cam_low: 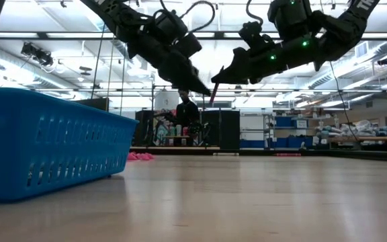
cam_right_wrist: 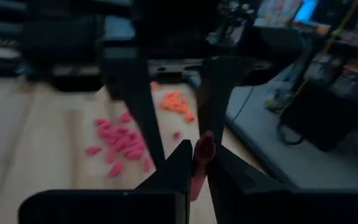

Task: Sort crayons
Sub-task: Put the red crayon into the right blue bin

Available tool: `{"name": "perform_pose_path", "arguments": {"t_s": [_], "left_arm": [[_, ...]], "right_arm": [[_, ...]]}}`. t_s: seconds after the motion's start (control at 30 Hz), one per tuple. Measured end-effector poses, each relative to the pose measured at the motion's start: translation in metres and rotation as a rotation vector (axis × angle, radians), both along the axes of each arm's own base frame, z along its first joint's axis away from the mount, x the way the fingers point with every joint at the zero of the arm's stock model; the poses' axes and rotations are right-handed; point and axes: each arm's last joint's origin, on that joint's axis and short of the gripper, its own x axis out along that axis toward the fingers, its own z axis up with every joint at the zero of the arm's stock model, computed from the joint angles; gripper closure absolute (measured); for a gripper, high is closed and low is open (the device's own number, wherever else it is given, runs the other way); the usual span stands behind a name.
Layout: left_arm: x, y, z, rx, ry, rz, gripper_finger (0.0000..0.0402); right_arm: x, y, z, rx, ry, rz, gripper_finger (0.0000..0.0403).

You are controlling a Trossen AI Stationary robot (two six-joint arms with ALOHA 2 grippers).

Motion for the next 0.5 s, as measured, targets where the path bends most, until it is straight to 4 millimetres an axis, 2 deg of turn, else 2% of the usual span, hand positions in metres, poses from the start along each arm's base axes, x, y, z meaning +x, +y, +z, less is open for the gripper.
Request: {"name": "perform_pose_path", "arguments": {"t_s": [0.1, 0.23, 0.5], "left_arm": [[-0.006, -0.003, -0.005, -0.058, 0.086, 0.018, 0.0227], [-0.013, -0.011, -0.004, -0.114, 0.159, 0.030, 0.0231], [-0.019, -0.051, 0.004, -0.102, 0.272, 0.001, 0.0258]], "right_arm": [[0.000, 0.009, 0.002, 0.050, 0.064, 0.028, 0.0359], [0.003, 0.026, 0.011, 0.145, 0.161, 0.100, 0.0359], [-0.005, 0.065, 0.035, 0.421, 0.354, 0.337, 0.0359]]}}
